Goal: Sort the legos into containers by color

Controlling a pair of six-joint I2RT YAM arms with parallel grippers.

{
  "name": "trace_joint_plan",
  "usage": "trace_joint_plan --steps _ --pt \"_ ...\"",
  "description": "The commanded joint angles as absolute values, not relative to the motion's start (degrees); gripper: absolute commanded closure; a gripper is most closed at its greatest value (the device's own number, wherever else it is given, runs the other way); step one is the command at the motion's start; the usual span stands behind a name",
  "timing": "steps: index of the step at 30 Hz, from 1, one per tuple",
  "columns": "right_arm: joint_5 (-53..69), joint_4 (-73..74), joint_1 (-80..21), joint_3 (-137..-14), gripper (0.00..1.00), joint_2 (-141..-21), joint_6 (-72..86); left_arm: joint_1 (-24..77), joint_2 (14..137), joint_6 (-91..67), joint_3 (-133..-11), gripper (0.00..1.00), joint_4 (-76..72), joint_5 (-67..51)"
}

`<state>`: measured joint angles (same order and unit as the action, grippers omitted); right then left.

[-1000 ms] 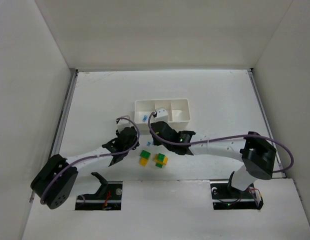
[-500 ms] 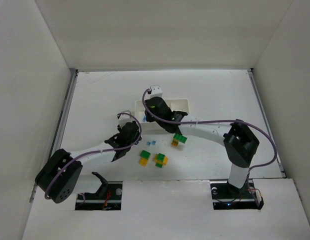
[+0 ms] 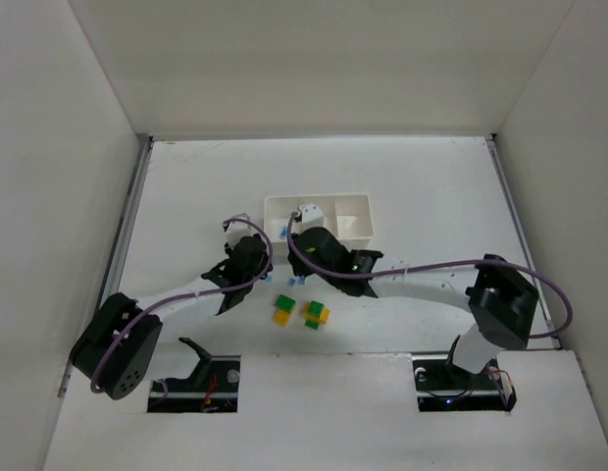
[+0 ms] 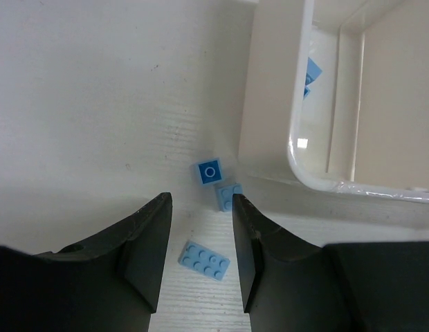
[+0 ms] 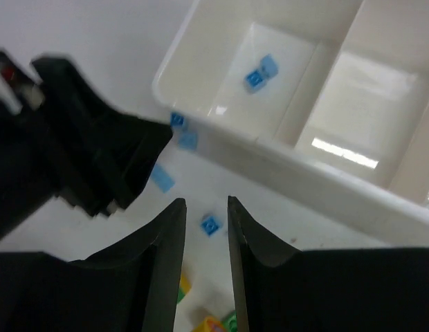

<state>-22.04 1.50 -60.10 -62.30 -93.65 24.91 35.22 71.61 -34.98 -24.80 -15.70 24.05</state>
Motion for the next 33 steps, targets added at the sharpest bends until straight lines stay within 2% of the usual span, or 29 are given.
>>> trace_joint_plan --steps 1,3,6,8,21,30,33 --pt "-22.76 0.0 -62.27 -58.19 0.64 -93.07 28.73 35.02 72.42 -34.89 -25.57 0.62 -18.02 23.38" --pt "-22.59 -0.09 -62.62 -57.13 0.61 -94.04 30.32 35.2 72.33 -34.8 -25.66 0.62 -18.1 23.47" --pt "-22.94 0.0 -63.06 -57.22 0.51 -95.79 31.02 35.2 72.42 -34.8 -25.66 0.62 -18.11 23.38" --pt "-23.03 0.35 -63.06 -57.57 0.5 -97.11 31.55 35.2 72.25 -34.8 -25.4 0.62 -18.11 23.38" --pt "-23.82 4.57 -62.71 -59.41 0.6 -102.48 35.07 35.64 71.89 -34.72 -24.7 0.62 -19.34 23.38" --pt "-26.54 4.66 -62.53 -61.52 0.59 -106.34 34.81 35.37 71.81 -34.54 -24.08 0.62 -19.51 23.2" --pt "-27.86 5.1 -62.53 -62.14 0.64 -107.05 34.45 35.2 72.24 -34.45 -23.99 0.62 -19.51 23.2"
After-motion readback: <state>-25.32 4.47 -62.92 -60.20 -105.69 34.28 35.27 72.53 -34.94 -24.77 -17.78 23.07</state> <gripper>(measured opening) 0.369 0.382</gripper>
